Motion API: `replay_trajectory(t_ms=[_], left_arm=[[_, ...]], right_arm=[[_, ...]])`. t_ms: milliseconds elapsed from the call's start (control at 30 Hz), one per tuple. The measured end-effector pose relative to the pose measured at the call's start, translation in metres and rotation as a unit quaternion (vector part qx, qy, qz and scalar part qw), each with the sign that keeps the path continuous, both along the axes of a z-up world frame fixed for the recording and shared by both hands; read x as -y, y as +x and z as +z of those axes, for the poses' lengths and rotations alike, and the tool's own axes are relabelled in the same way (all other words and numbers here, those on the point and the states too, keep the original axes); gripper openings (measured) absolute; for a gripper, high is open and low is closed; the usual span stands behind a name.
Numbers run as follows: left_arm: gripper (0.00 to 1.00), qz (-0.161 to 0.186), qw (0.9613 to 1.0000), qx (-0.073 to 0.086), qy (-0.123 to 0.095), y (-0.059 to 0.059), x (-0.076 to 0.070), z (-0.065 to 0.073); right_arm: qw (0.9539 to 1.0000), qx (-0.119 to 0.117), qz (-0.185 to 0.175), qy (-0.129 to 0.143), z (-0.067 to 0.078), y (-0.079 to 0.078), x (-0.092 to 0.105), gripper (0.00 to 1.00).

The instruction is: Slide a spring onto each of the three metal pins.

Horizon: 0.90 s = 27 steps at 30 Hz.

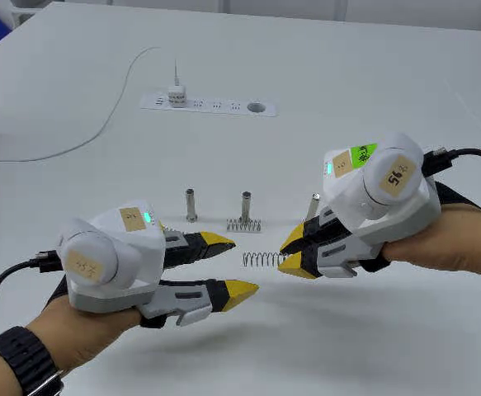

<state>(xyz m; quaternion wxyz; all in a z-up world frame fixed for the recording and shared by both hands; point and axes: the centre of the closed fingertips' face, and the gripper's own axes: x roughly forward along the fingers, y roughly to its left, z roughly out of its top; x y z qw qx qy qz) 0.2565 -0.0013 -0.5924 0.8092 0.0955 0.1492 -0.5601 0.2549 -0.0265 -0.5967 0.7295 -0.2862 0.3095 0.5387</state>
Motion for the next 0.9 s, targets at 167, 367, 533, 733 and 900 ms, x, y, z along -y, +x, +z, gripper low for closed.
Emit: replay_trajectory(t_ms=[167,367,533,733,900], left_arm=[[0.26,-0.005,1.0000,0.002,-0.008,-0.0014,0.0016,0.0033],[0.15,-0.015,0.9998,0.009,-0.006,-0.0036,0.0030,0.0043],[0.12,-0.016,0.9998,0.012,-0.003,-0.0032,0.0027,0.0031],[0.12,-0.016,0.9998,0.014,-0.003,-0.0024,0.0031,0.0044],[0.12,-0.016,0.9998,0.013,-0.006,-0.0023,0.0032,0.0065]], right_arm=[[1.0000,0.003,0.008,0.000,-0.0001,-0.0014,-0.0030,0.11],[0.9999,0.005,0.014,0.002,0.0011,-0.0019,-0.0048,0.11],[0.9999,0.005,0.016,0.003,0.0007,-0.0028,-0.0050,0.11],[0.9998,0.009,0.019,0.003,0.0013,-0.0021,-0.0049,0.11],[0.9997,0.012,0.019,0.003,0.0015,-0.0016,-0.0048,0.11]])
